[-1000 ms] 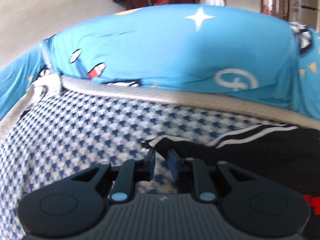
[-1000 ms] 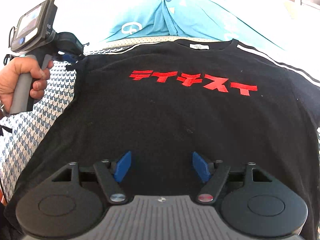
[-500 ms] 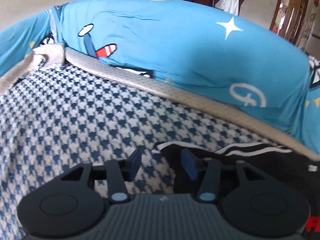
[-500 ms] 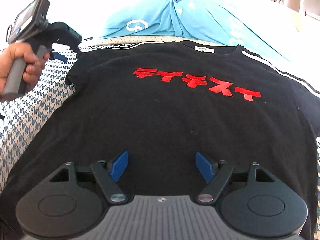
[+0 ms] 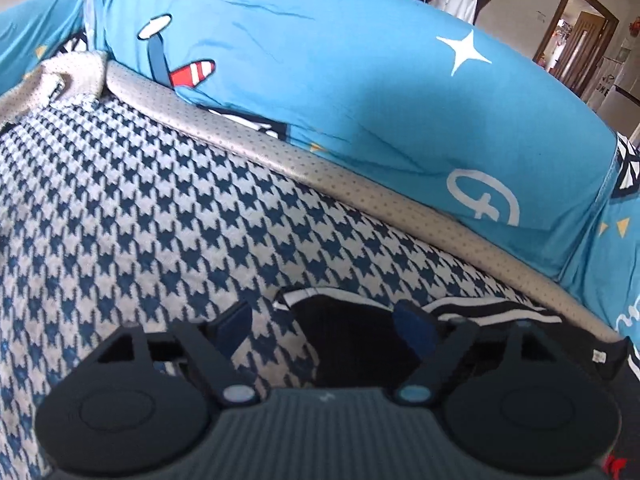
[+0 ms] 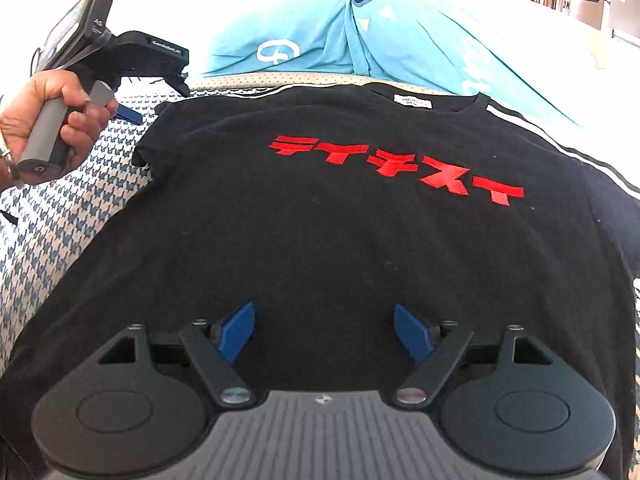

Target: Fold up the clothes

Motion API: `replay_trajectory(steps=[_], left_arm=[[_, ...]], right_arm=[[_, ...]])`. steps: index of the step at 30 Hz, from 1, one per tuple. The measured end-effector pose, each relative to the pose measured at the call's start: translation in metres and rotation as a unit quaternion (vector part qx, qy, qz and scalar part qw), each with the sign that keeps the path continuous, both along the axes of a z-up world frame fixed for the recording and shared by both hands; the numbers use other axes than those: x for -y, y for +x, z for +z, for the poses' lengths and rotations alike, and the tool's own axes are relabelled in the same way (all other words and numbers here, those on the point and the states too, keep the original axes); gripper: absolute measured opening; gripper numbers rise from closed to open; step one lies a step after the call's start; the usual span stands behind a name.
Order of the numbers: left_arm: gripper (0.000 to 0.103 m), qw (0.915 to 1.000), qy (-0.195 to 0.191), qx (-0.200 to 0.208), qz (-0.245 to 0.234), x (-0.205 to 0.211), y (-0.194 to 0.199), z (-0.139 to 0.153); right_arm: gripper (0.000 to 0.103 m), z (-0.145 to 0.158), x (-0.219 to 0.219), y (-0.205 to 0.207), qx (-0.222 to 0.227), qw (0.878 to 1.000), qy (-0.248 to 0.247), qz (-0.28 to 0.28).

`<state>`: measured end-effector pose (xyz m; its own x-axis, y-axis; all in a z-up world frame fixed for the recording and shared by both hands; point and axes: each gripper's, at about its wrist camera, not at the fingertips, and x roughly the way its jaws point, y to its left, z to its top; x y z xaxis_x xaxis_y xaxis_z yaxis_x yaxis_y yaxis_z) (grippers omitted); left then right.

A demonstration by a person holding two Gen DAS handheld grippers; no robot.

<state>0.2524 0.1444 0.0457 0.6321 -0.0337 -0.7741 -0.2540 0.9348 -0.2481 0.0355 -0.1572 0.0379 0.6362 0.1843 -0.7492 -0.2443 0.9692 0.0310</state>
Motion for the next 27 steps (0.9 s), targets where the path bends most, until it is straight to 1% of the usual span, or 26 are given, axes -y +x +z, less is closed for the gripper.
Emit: replay_trajectory(steps=[4, 5, 6, 7, 8, 9, 10, 11, 12, 14, 15, 17, 18, 19, 21, 25, 27], left_arm=[[0.082, 0.9999, -0.002, -0.002, -0.011, 0.008, 0.003, -0.007], [0.079, 0.9999, -0.002, 0.0, -0.014, 0.01, 0.003, -0.008], [0.072, 0.9998, -0.002, 0.001, -0.017, 0.012, 0.003, -0.009], [0.067, 0.9997, -0.001, 0.002, -0.023, 0.015, 0.004, -0.009], [0.056, 0.9996, 0.0, 0.004, -0.029, 0.017, 0.004, -0.008], [0.042, 0.9994, 0.001, 0.005, -0.035, 0.02, 0.004, -0.008], [0.033, 0.9992, 0.001, 0.008, -0.04, 0.022, 0.003, -0.008], [0.015, 0.999, 0.0, 0.011, -0.044, 0.024, 0.003, -0.007], [0.009, 0.9987, -0.001, 0.014, -0.048, 0.027, 0.002, -0.006], [0.008, 0.9974, 0.041, 0.041, -0.042, 0.036, -0.003, 0.003], [0.008, 0.9947, 0.071, 0.06, -0.043, 0.043, -0.006, 0.01], [0.008, 0.9846, 0.135, 0.099, -0.052, 0.061, -0.013, 0.023], [0.008, 0.9784, 0.165, 0.112, -0.054, 0.069, -0.014, 0.026], [0.008, 0.9738, 0.188, 0.117, -0.052, 0.075, -0.014, 0.027], [0.008, 0.9707, 0.209, 0.111, -0.043, 0.079, -0.012, 0.023], [0.01, 0.9768, 0.198, 0.076, -0.029, 0.066, 0.0, 0.006], [0.015, 0.9792, 0.195, 0.054, -0.012, 0.057, 0.005, -0.002]], right_arm=[[0.081, -0.001, -0.001, 0.0, 0.003, 1.0, -0.002, 0.002], [0.081, -0.001, -0.002, 0.0, 0.004, 1.0, -0.002, 0.002], [0.082, -0.002, -0.002, 0.0, 0.004, 1.0, -0.002, 0.003], [0.082, -0.002, -0.002, 0.001, 0.004, 1.0, -0.002, 0.003], [0.082, -0.002, -0.002, 0.001, 0.004, 1.0, -0.002, 0.003], [0.082, -0.002, -0.002, 0.001, 0.004, 1.0, -0.002, 0.003], [0.082, -0.002, -0.002, 0.001, 0.005, 1.0, -0.002, 0.003], [0.083, -0.002, -0.002, 0.001, 0.005, 1.0, -0.002, 0.003], [0.083, -0.002, -0.002, 0.001, 0.005, 1.0, -0.003, 0.003], [0.083, -0.003, -0.002, 0.001, 0.005, 1.0, -0.002, 0.002], [0.083, -0.003, -0.002, 0.001, 0.005, 1.0, -0.002, 0.002], [0.083, -0.004, -0.002, 0.001, 0.005, 1.0, -0.002, 0.002], [0.084, -0.005, -0.002, 0.002, 0.006, 1.0, -0.002, 0.002], [0.084, -0.005, -0.002, 0.002, 0.006, 1.0, -0.002, 0.002], [0.085, -0.006, -0.003, 0.002, 0.007, 1.0, -0.003, 0.002], [0.085, -0.004, -0.002, 0.002, 0.007, 1.0, -0.002, 0.003], [0.085, -0.004, -0.001, 0.002, 0.007, 1.0, -0.002, 0.004]])
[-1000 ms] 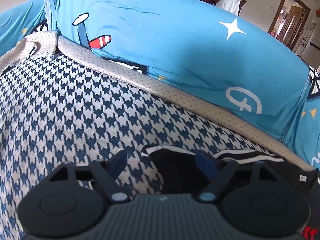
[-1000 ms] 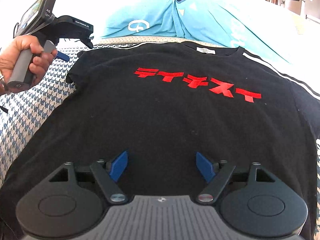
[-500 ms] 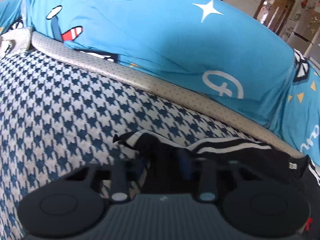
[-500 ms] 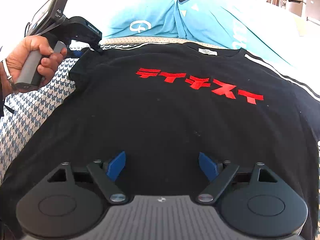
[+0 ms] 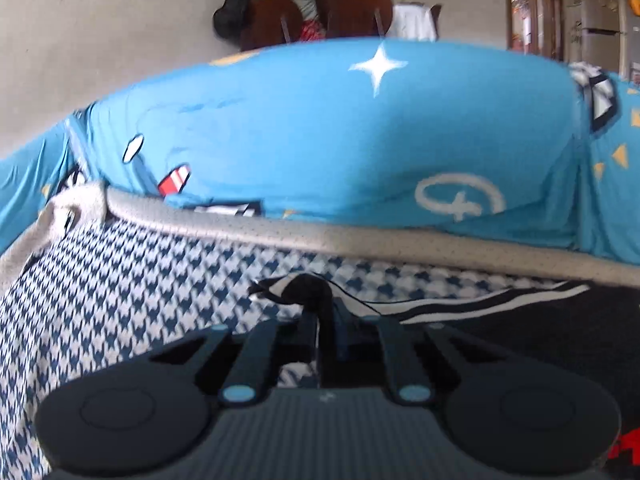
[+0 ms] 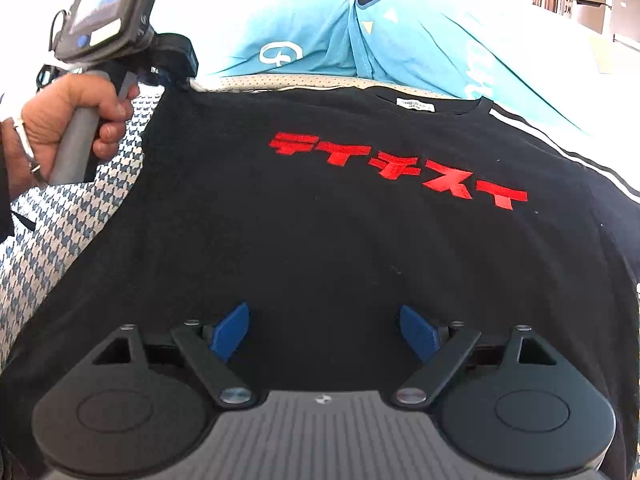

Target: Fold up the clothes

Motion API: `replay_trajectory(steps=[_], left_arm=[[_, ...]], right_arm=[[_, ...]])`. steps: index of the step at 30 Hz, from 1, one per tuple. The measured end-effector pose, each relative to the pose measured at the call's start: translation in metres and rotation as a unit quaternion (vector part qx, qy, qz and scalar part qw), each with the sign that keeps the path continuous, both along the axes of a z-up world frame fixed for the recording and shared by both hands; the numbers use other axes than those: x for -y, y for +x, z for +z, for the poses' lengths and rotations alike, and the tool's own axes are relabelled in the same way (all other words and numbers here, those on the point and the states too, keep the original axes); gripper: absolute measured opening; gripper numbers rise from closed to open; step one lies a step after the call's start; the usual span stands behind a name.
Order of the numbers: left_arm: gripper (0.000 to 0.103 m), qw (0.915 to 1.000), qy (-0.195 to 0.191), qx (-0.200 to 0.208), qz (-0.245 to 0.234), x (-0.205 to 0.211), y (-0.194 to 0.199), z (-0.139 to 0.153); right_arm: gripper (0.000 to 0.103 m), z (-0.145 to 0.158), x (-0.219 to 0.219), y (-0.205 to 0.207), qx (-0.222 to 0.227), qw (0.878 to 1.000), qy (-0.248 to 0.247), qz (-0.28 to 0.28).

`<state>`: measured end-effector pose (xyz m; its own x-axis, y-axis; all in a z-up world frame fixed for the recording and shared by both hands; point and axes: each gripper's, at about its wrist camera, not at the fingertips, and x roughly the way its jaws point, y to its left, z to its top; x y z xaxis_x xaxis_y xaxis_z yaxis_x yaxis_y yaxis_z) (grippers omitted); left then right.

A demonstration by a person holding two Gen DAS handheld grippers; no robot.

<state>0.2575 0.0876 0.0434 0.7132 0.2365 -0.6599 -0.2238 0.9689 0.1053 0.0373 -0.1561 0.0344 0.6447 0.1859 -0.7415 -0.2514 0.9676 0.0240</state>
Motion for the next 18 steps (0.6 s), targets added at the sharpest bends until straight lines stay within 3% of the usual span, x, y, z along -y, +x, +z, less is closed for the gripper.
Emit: replay_trajectory(steps=[5, 9, 14, 18], left_arm=[[0.041, 0.9976, -0.009, -0.015, 0.067, -0.024, -0.002, -0.004], [0.055, 0.9944, -0.002, 0.001, 0.105, -0.037, -0.005, 0.007], [0.055, 0.9932, -0.024, 0.014, 0.113, -0.047, -0.009, 0.02], [0.058, 0.9957, -0.052, -0.009, 0.076, -0.045, -0.008, 0.023]], right_arm=[[0.085, 0.002, 0.001, 0.001, -0.001, 1.0, 0.0, 0.0], [0.085, 0.003, 0.001, 0.001, -0.002, 1.0, 0.0, 0.0], [0.085, 0.003, 0.0, 0.002, -0.003, 1.0, -0.001, 0.0], [0.086, 0.003, -0.001, 0.002, -0.003, 1.0, -0.001, 0.0]])
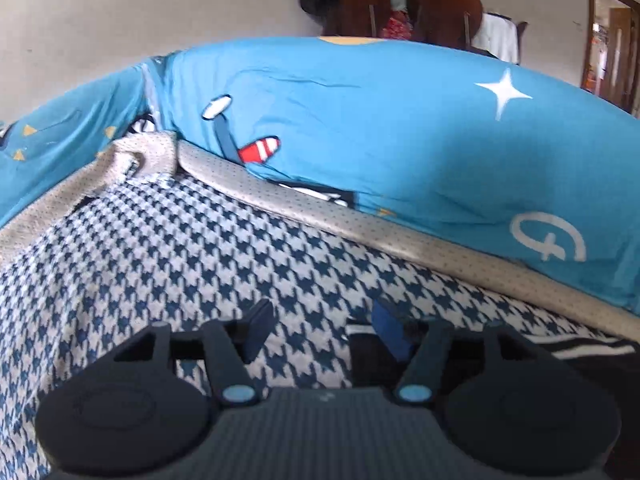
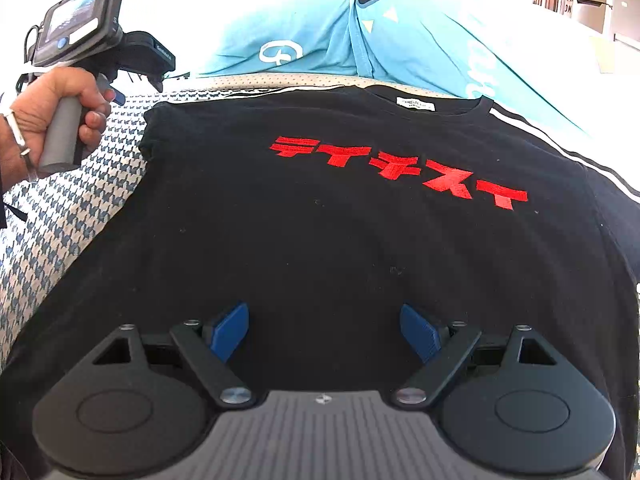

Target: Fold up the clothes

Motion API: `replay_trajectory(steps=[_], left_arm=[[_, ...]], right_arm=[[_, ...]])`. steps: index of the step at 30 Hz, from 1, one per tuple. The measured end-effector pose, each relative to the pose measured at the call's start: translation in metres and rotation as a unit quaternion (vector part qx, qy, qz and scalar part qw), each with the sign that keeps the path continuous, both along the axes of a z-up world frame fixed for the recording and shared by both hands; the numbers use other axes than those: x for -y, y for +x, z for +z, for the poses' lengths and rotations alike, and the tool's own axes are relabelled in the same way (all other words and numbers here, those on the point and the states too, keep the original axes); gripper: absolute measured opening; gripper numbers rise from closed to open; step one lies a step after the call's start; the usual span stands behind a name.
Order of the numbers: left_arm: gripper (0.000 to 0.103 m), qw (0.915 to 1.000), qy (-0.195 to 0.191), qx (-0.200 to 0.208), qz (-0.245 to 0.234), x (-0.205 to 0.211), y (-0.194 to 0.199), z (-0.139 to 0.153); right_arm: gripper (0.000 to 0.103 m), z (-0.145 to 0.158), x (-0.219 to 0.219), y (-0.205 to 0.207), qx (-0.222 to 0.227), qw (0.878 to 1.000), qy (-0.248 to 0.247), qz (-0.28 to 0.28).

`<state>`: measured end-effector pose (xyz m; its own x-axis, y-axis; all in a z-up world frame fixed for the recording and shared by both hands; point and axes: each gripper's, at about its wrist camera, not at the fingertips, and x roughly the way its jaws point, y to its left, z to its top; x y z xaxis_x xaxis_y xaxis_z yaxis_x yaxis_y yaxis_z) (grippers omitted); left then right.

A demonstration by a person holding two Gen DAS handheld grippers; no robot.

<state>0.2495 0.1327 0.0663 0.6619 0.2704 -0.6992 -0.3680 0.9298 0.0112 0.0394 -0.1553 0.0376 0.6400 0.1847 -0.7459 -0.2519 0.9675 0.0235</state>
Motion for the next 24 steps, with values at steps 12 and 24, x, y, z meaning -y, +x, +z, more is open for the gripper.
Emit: replay_trajectory(steps=[12, 24], left_arm=[[0.059, 0.9954, -0.067, -0.044, -0.052, -0.01, -0.029, 0.003], [0.059, 0.9817, -0.164, -0.086, -0.046, -0.017, -0.062, -0.013]], right_arm=[[0.089, 0.0, -0.002, 0.001, -0.001, 1.0, -0.005, 0.0], [0.092, -0.002, -0.005, 0.003, 0.003, 1.0, -0.012, 0.0]])
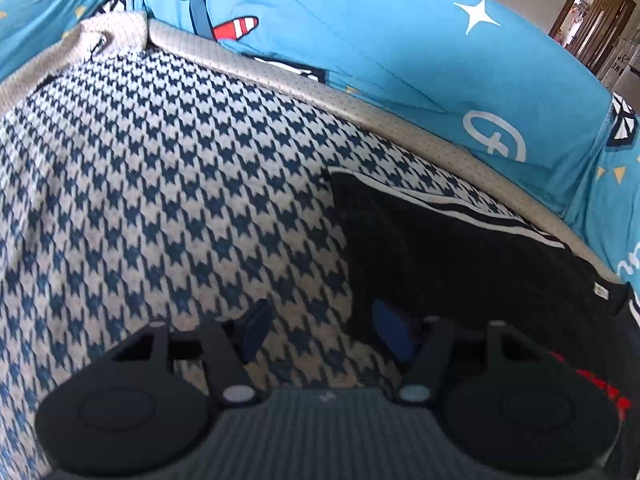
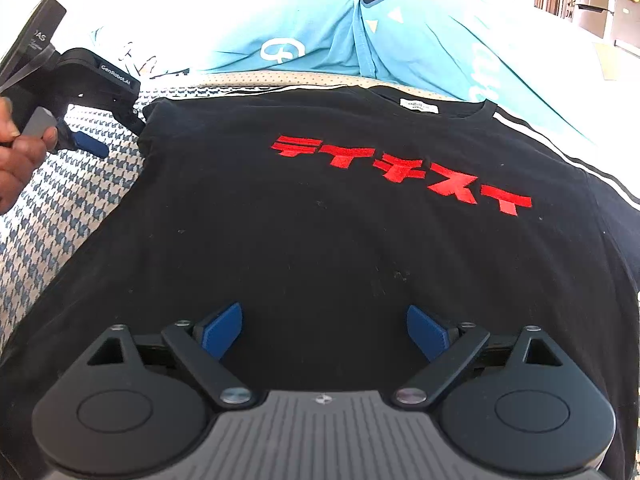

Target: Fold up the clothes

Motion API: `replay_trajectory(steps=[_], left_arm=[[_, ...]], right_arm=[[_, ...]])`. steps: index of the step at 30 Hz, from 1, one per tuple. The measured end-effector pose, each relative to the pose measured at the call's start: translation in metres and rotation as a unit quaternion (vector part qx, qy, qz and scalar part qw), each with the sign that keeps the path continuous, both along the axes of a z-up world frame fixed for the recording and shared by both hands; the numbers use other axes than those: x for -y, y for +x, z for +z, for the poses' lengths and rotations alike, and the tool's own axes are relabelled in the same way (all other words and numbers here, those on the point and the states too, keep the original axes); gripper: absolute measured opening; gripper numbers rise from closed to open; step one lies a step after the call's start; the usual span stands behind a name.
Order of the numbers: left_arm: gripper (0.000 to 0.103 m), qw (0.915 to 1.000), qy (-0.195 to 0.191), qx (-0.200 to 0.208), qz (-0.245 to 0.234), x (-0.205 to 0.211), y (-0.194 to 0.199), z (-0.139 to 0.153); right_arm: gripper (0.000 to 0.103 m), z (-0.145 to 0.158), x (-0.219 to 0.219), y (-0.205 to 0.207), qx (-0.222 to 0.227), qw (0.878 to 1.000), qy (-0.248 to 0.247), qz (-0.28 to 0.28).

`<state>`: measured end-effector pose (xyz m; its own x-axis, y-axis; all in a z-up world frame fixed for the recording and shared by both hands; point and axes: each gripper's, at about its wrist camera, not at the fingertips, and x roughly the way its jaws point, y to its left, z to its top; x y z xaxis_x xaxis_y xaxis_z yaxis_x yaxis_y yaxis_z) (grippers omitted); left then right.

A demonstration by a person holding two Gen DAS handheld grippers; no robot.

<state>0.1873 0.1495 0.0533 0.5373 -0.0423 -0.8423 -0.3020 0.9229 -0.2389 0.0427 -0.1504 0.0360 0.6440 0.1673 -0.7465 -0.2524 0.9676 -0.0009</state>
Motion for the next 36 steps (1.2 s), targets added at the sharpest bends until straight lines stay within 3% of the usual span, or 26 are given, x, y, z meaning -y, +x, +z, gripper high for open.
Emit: replay_trajectory(steps=[8, 13, 18, 28, 32, 34, 36], left_arm=[[0.059, 0.999, -0.04, 0.014, -0.015, 0.018, -0.006, 0.001], [0.06, 0.9968, -0.069, 0.039, 0.006, 0.014, -0.013, 0.008], [0.074, 0.9943, -0.082, 0.067, 0.011, 0.014, -0.022, 0.021], [0.07, 0.986, -0.161, 0.044, 0.003, 0.019, -0.014, -0.007], [0.062, 0.9866, -0.157, 0.041, 0.012, 0.021, -0.012, -0.011], [0.054, 0.9876, -0.15, 0.042, 0.019, 0.022, -0.011, -0.011], [0.021, 0.9885, -0.143, 0.042, 0.026, 0.022, -0.011, -0.012]], right_arm=[[0.093, -0.001, 0.0, 0.001, 0.001, 1.0, -0.001, 0.002], [0.093, -0.001, 0.0, 0.001, 0.001, 1.0, -0.001, 0.003], [0.093, -0.001, -0.001, 0.001, 0.001, 1.0, -0.003, 0.002], [0.093, -0.001, -0.002, 0.001, 0.003, 1.0, -0.003, 0.002], [0.093, -0.001, -0.002, 0.0, 0.003, 1.0, -0.003, 0.002], [0.093, -0.001, -0.002, 0.0, 0.003, 1.0, -0.002, 0.002], [0.093, -0.001, -0.001, 0.0, 0.003, 1.0, -0.002, 0.002]])
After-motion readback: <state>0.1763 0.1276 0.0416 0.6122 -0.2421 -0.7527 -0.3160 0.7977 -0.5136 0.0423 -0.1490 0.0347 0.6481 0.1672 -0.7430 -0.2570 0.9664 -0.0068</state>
